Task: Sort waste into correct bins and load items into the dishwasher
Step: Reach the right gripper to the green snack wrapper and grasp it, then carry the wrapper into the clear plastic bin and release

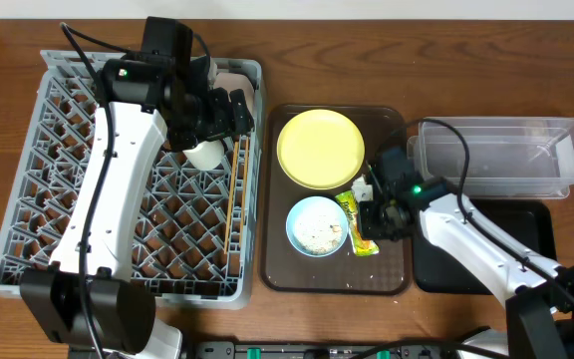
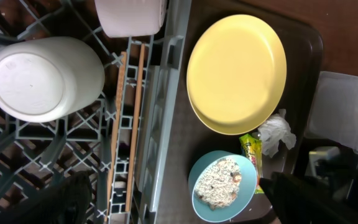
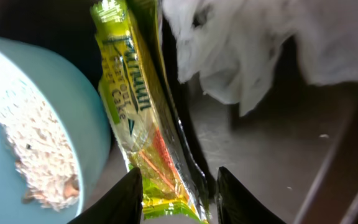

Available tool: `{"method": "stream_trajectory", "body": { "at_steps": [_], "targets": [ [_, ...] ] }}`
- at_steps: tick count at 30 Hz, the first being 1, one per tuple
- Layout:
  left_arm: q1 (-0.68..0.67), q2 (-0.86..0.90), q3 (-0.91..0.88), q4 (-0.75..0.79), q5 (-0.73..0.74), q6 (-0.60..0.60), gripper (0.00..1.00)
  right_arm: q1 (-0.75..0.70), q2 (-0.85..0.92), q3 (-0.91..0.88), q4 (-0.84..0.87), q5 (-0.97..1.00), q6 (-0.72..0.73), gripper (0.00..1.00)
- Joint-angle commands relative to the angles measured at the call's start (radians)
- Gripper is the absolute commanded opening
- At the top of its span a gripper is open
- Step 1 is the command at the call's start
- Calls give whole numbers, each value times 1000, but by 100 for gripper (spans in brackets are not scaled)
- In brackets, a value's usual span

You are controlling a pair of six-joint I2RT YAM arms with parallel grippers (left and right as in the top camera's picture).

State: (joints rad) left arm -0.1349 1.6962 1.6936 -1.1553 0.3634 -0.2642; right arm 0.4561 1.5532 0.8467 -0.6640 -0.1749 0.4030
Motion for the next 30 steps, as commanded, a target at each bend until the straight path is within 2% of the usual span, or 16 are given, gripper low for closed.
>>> {"method": "stream_trajectory", "body": {
  "at_steps": [1, 4, 6, 7, 11, 15, 21, 25, 30],
  "targets": [
    [0, 5, 3, -4, -3, 9, 94, 13, 5, -57, 53, -32, 11, 33],
    [0, 5, 3, -4, -3, 9, 95, 13, 5, -95, 112, -32, 12, 21],
    [0, 5, 3, -4, -3, 9, 95, 13, 5, -100, 122, -32, 15, 4],
    [0, 5, 3, -4, -3, 9, 95, 12, 5, -100, 123, -32, 16, 1],
    [0, 5, 3, -3, -3, 9, 95, -2, 3, -82, 112, -32, 16, 1],
    [0, 5, 3, -3, -3, 9, 95, -51, -22, 26, -33, -32, 9, 1],
    [0, 5, 3, -3, -3, 9, 95, -153, -98, 253, -228, -32, -87, 1],
    [0, 5, 3, -3, -3, 9, 95, -226, -152, 294, -259, -32, -86, 1],
    [0, 5, 3, -3, -3, 9, 95, -353, -180, 294, -209, 54, -55, 1]
  ]
}}
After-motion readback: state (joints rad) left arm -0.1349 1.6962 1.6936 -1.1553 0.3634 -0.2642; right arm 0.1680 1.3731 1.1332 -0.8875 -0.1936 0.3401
